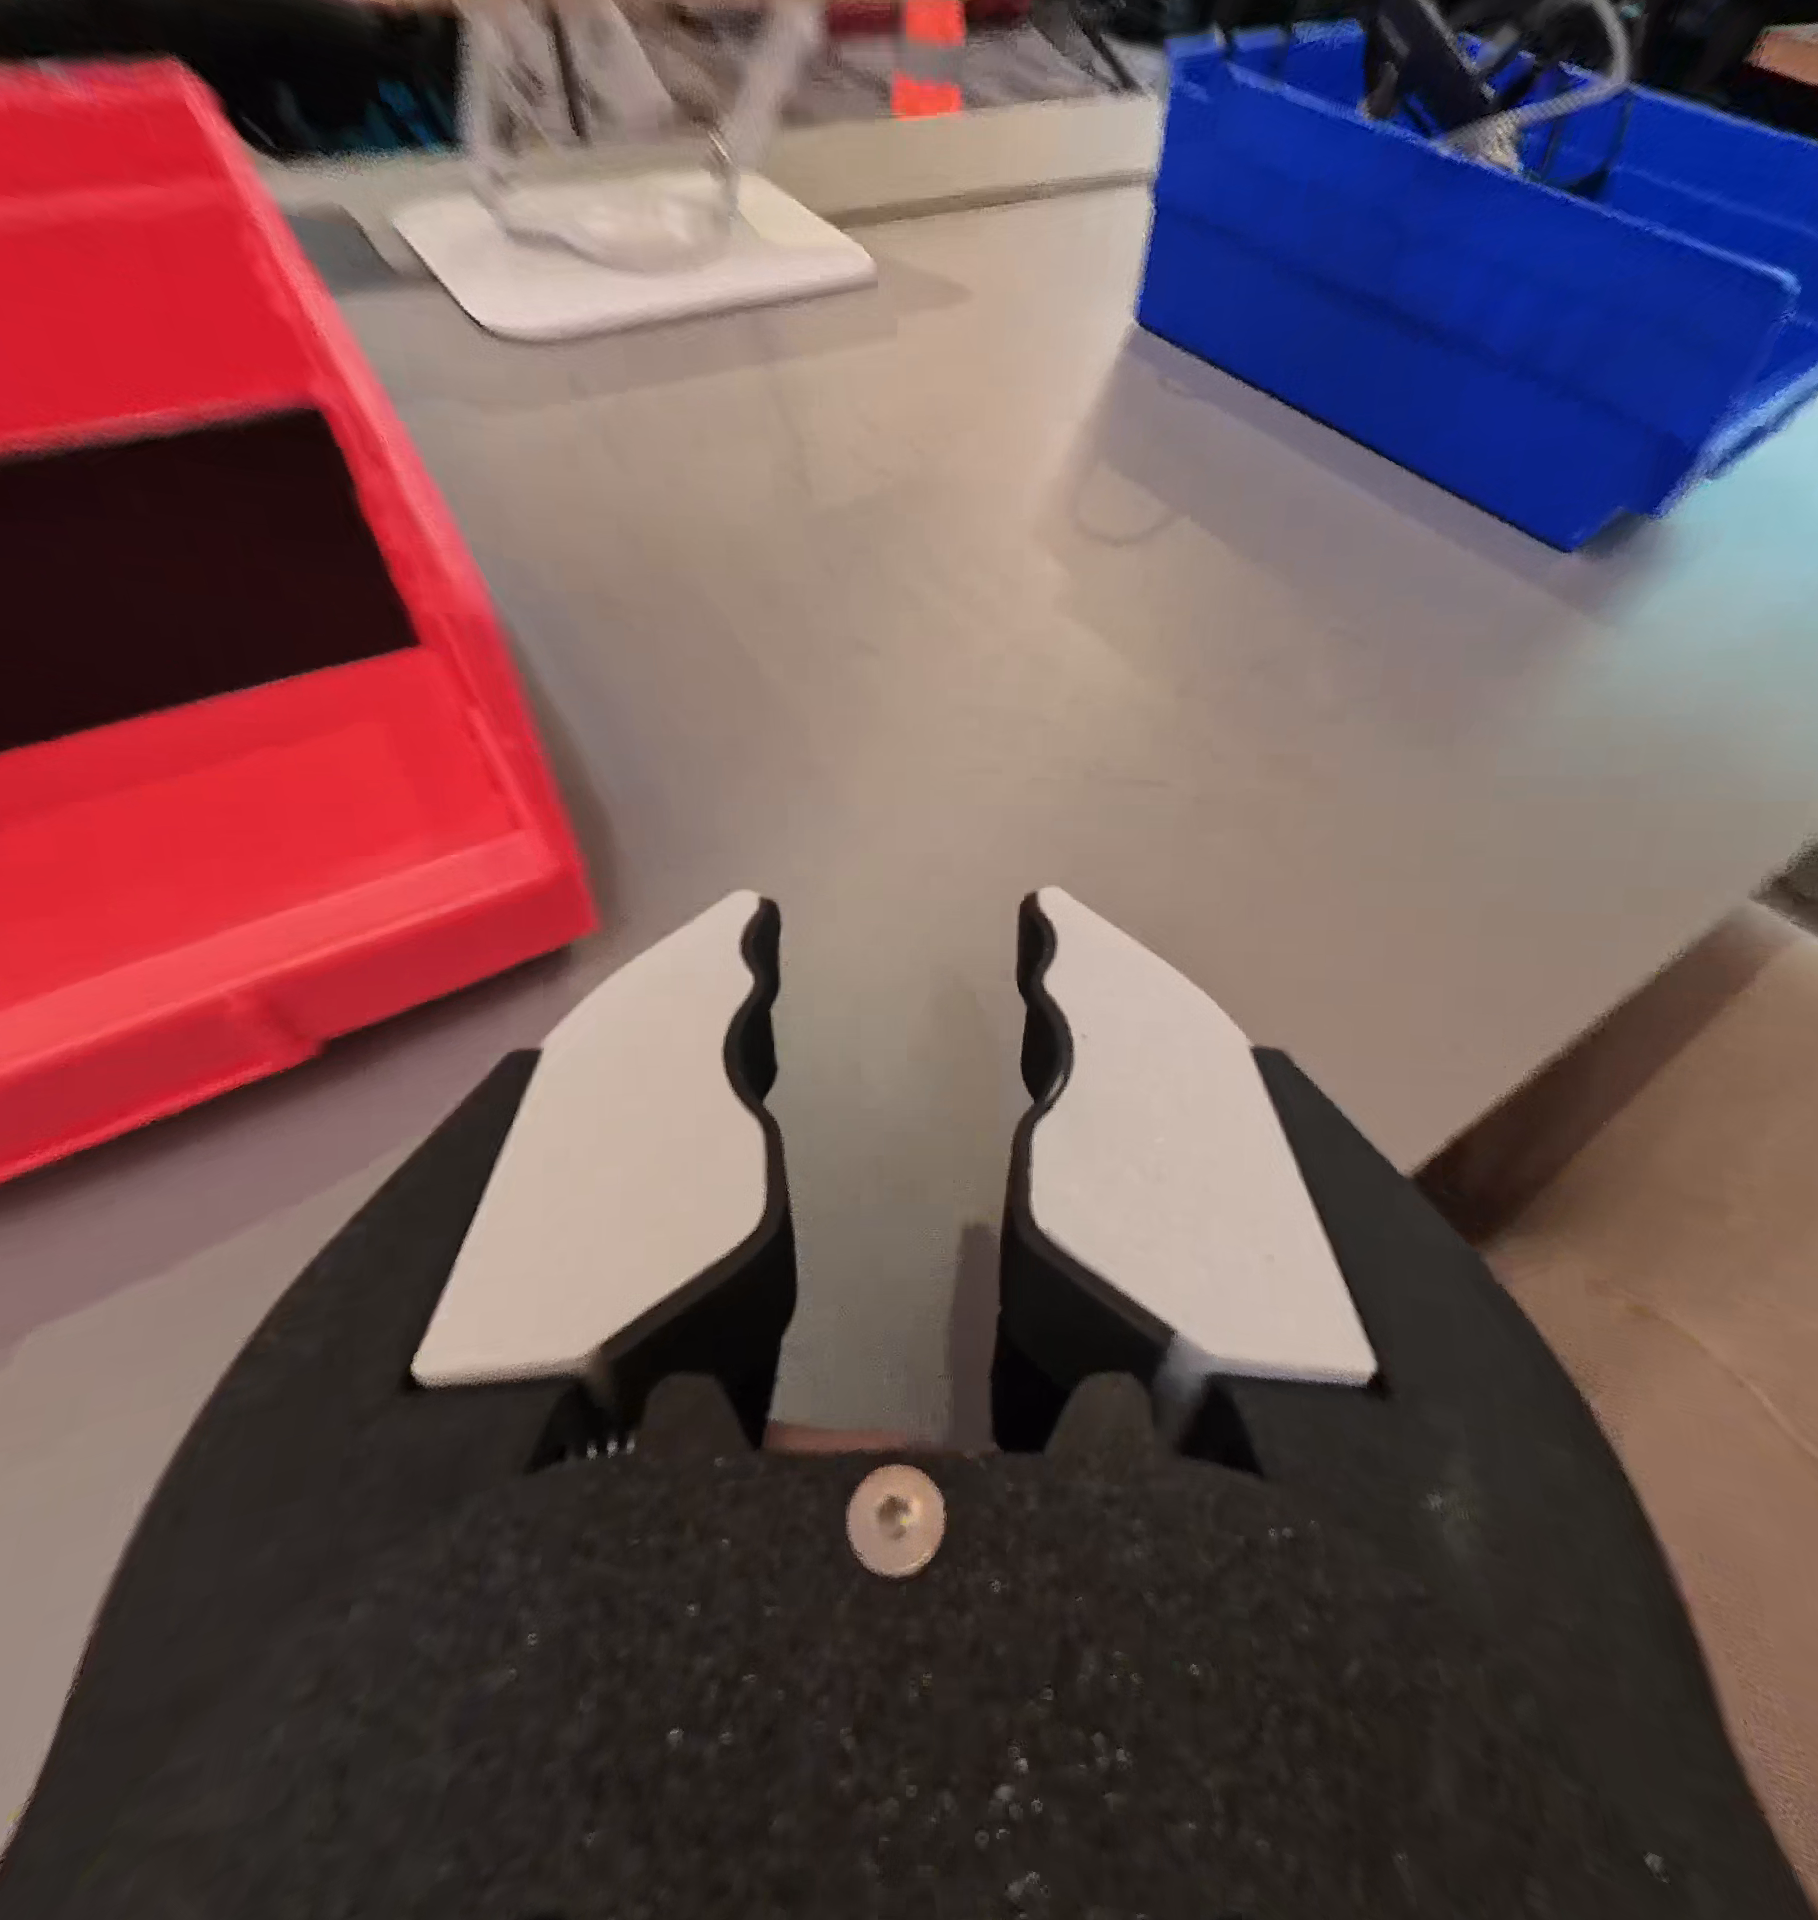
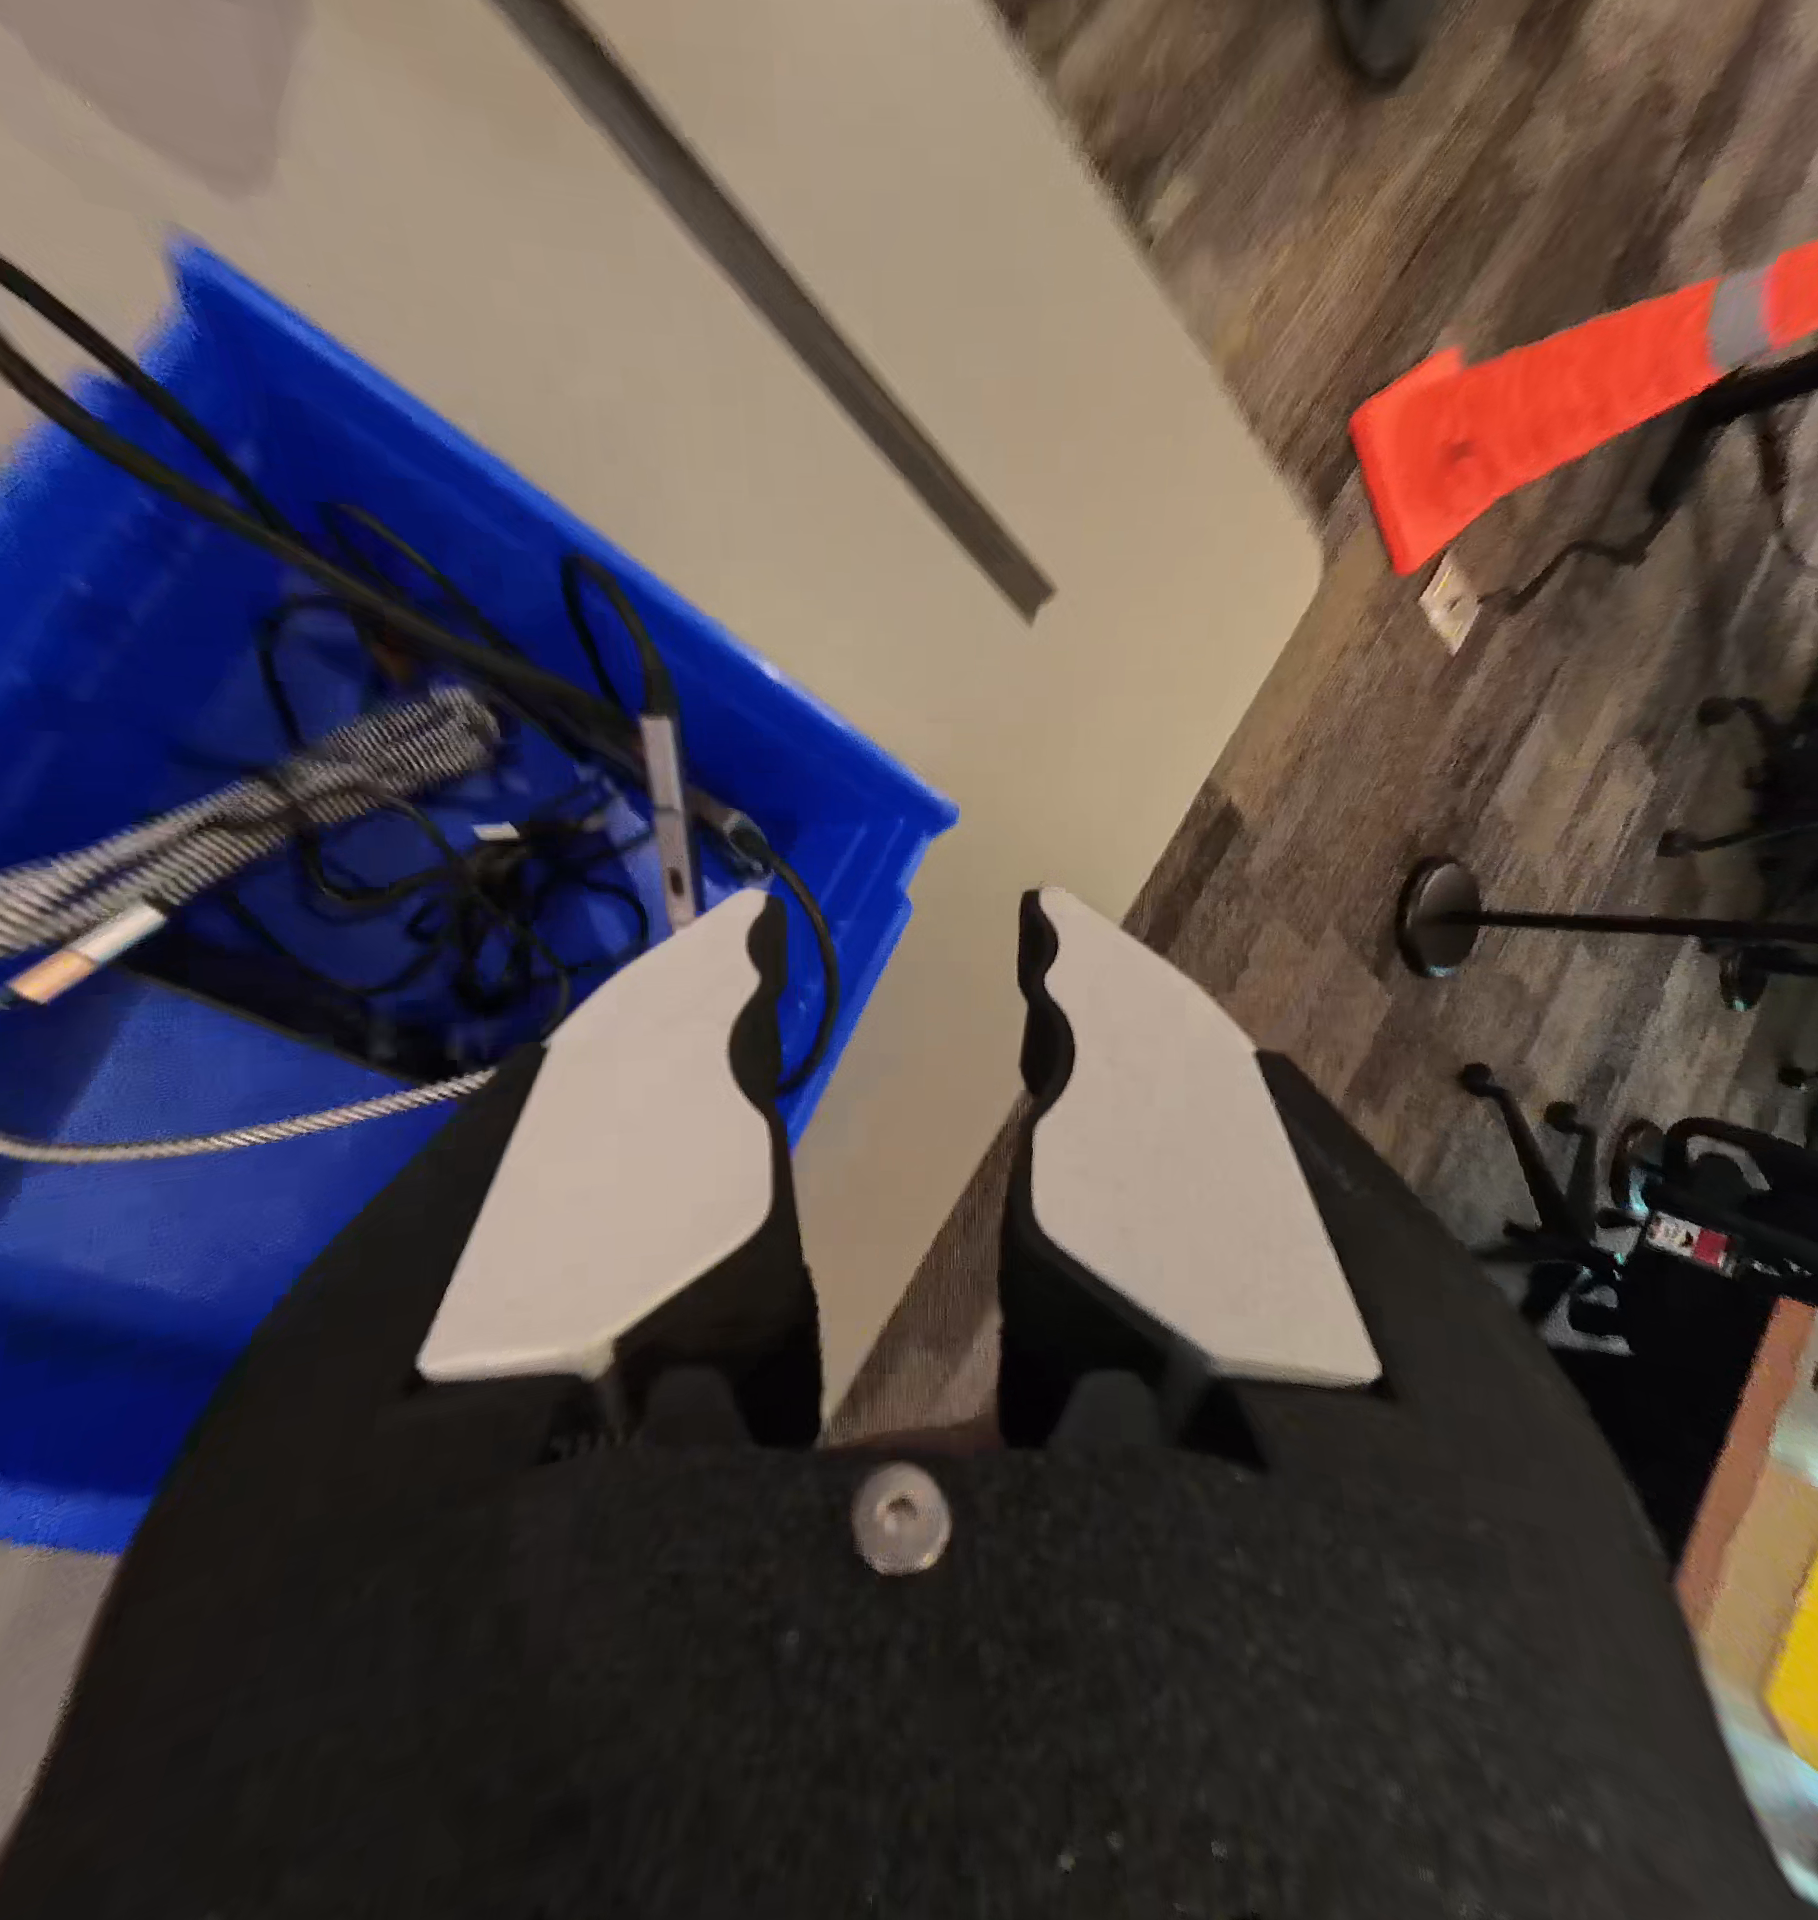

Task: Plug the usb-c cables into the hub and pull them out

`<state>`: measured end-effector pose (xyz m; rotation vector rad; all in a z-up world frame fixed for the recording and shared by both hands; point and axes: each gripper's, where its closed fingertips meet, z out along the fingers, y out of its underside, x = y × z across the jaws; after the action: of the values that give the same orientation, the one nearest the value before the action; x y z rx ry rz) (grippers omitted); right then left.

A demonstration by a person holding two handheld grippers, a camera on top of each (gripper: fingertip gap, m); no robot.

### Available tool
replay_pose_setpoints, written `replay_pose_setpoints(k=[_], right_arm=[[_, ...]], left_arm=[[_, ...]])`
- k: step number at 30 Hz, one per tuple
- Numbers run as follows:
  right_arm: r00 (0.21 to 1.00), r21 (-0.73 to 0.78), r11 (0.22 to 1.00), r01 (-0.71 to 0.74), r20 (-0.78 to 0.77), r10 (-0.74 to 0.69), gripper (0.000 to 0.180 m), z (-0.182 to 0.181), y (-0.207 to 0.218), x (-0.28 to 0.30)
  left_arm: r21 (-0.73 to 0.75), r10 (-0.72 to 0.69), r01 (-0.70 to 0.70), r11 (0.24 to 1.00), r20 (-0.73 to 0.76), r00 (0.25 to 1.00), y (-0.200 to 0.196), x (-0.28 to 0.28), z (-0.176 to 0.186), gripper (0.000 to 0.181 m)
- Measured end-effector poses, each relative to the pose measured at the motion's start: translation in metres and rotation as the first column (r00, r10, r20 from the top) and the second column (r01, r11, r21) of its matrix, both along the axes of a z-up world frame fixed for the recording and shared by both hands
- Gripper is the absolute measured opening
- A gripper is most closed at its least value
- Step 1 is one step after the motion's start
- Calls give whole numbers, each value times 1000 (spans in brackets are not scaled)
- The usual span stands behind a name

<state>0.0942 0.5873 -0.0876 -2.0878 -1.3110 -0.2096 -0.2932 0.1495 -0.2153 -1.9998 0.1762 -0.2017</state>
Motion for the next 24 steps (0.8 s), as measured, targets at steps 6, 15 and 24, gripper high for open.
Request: replay_pose_setpoints(k=[6, 15, 24], right_arm=[[900, 270, 963, 27, -427, 95, 36, 49, -90, -13], [592, 61, 986, 153, -805, -42, 33, -87, -215, 21], [645, -23, 970, 242, -743, -178, 43, -134, -218, 38]], left_arm=[[259, 275, -243, 935, -94, 957, -17, -76, 42, 53], [94, 375, -377, 921, 39, 926, -26, -119, 18, 42], [30, 305, -304, 952, -28, 952, -17, -99, 3, 40]])
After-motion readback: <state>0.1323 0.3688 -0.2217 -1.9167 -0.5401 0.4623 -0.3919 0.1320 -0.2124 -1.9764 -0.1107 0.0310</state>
